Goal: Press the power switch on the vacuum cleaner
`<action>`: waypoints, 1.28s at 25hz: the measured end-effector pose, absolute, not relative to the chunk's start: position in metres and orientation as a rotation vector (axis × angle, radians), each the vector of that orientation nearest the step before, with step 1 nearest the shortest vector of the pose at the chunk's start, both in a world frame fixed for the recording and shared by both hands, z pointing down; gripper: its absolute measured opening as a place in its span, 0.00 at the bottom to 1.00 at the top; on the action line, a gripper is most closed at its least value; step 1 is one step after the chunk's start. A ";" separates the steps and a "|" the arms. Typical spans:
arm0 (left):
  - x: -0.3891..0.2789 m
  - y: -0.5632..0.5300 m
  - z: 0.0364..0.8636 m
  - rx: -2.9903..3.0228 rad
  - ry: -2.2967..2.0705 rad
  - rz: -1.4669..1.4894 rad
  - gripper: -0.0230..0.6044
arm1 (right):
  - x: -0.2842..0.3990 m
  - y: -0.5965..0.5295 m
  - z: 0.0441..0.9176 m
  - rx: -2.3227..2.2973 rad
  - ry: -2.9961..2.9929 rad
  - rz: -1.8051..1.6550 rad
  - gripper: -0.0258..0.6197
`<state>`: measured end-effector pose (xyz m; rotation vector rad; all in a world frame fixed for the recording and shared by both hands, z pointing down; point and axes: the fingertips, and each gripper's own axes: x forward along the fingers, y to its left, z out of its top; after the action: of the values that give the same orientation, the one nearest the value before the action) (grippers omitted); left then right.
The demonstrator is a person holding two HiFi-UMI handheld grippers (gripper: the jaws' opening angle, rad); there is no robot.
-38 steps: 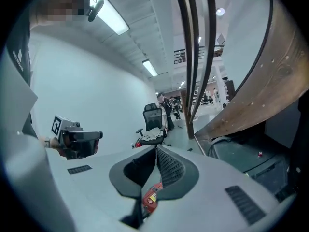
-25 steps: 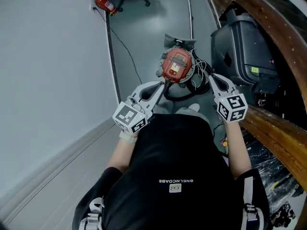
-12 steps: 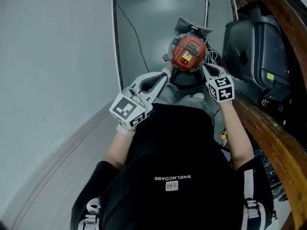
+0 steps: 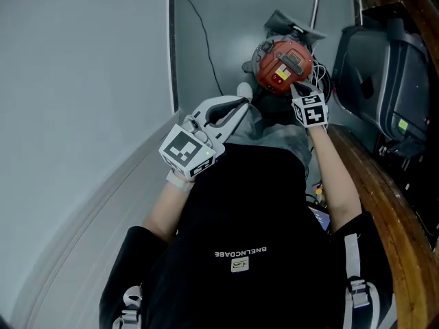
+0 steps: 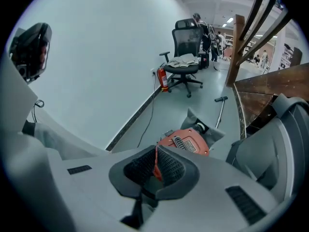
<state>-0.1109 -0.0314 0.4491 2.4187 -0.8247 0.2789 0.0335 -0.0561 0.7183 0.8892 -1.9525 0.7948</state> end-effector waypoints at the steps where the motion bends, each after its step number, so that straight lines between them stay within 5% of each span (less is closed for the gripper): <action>1: -0.113 -0.034 0.455 2.413 -0.828 0.287 0.06 | 0.032 -0.057 0.732 0.880 -1.938 0.797 0.08; 21: -0.159 -0.038 0.591 2.253 -0.936 0.307 0.06 | -0.020 -0.058 0.942 0.659 -1.781 0.769 0.08; 32: -0.171 -0.033 0.606 2.198 -0.965 0.299 0.06 | -0.025 -0.064 0.964 0.622 -1.748 0.740 0.08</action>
<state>-0.1706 -0.0333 0.6056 2.1979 -0.9650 0.2994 -0.0250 -0.0639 0.9637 0.6220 -1.7478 0.7402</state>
